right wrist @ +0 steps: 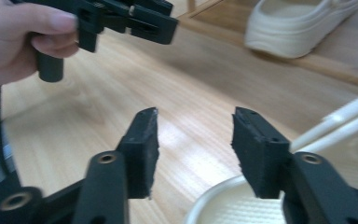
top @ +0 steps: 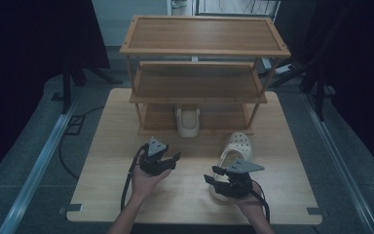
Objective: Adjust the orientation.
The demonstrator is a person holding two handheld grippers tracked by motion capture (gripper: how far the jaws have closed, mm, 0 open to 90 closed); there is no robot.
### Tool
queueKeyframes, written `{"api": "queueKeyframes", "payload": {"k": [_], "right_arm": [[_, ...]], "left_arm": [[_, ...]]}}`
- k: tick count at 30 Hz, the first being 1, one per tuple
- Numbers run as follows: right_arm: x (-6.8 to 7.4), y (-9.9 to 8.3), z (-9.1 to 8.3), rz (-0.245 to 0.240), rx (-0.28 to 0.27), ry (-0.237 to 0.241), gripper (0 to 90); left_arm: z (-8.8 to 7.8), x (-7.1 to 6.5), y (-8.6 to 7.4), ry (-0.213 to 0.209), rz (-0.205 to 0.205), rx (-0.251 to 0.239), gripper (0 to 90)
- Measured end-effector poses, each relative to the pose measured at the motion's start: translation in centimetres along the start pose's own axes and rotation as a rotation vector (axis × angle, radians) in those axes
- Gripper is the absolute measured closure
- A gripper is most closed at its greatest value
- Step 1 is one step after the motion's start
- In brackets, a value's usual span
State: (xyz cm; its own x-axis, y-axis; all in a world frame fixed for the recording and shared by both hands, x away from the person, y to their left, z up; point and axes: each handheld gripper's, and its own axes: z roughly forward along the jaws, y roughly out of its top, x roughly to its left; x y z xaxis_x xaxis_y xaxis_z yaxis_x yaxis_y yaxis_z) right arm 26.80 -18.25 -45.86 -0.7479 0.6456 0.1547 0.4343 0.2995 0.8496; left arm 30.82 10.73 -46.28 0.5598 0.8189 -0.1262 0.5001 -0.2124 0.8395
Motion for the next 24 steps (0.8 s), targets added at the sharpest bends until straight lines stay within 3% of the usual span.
{"api": "queueKeyframes", "payload": {"k": [2, 4, 6, 13, 18, 24], "right_arm": [[0.0, 0.0, 0.1, -0.001, 0.007, 0.007, 55.1], [0.0, -0.2, 0.4, -0.004, 0.020, 0.011, 59.5], [0.1, -0.2, 0.6, -0.007, 0.029, 0.022, 63.5], [0.0, 0.1, 0.5, -0.053, 0.046, 0.010, 84.0], [0.0, 0.4, 1.2, -0.063, 0.064, 0.010, 89.9], [0.4, 0.6, 3.7, -0.111, 0.141, -0.061, 89.9]], "left_arm": [[-0.4, 0.3, -0.3, -0.001, -0.010, 0.005, 43.0], [-0.9, 0.6, -0.4, 0.004, 0.004, 0.025, 40.6], [-1.6, 1.1, -0.7, -0.001, -0.015, 0.015, 40.2], [-2.6, 2.0, -1.7, -0.007, -0.033, 0.055, 37.6], [-2.9, 2.3, -1.5, -0.015, -0.061, 0.042, 36.7], [-2.9, 2.4, -1.7, -0.024, -0.068, 0.044, 36.7]]}}
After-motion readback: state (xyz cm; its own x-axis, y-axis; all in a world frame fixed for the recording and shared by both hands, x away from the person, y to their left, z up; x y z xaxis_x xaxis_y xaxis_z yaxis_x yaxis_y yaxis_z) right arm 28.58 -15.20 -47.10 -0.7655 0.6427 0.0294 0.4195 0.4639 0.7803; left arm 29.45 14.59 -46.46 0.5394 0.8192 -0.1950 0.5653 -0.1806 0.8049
